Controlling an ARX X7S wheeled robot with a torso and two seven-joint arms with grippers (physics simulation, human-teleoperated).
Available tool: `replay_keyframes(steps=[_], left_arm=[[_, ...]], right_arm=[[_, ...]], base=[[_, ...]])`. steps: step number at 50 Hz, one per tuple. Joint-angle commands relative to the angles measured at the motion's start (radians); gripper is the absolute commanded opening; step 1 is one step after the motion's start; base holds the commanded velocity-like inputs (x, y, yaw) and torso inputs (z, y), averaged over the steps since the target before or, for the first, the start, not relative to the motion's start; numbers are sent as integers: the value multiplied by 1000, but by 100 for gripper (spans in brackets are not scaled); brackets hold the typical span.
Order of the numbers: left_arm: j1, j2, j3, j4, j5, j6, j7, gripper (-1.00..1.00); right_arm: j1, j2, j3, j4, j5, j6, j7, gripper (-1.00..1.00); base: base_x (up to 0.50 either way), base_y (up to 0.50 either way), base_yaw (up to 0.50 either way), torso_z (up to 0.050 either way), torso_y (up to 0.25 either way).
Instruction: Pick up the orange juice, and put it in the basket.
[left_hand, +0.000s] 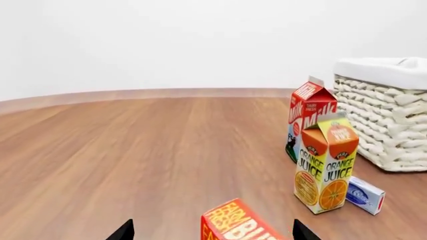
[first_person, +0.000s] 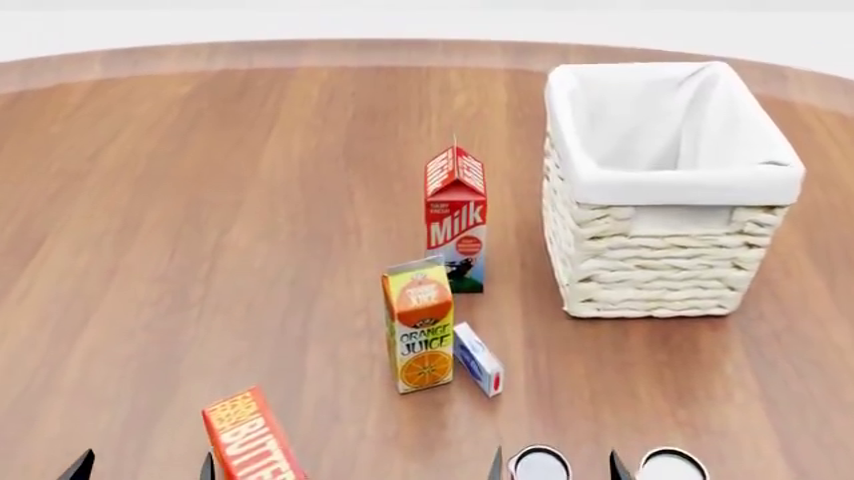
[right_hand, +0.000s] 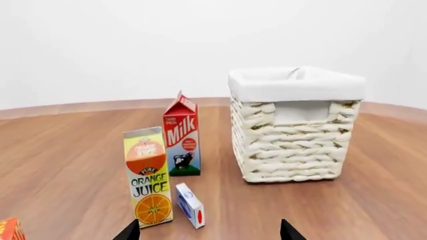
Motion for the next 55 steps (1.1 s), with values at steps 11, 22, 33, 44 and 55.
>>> replay_keyframes(steps=[11, 22, 33, 44, 55], left_arm=[[-2, -15, 18, -1, -15, 3, -17, 100], [-3, -21, 26, -2, -21, 5, -25, 100], [-5, -27, 33, -2, -27, 7, -32, 100], [-6, -33, 40, -3, -33, 8, -39, 100], [-7, -39, 47, -3, -39, 10, -45, 100]], right_arm=[[4, 17, -24, 3, 6, -7, 20, 100], [1, 21, -35, 11, 12, -25, 25, 100], [-2, 32, -39, 4, 19, -21, 33, 100], [-3, 39, -47, -1, 23, -23, 42, 100], [-1, 42, -60, 4, 20, -27, 49, 100]], base=[[250, 0, 0, 0, 0], [265, 0, 0, 0, 0], [266, 0, 0, 0, 0], [265, 0, 0, 0, 1], [266, 0, 0, 0, 0]])
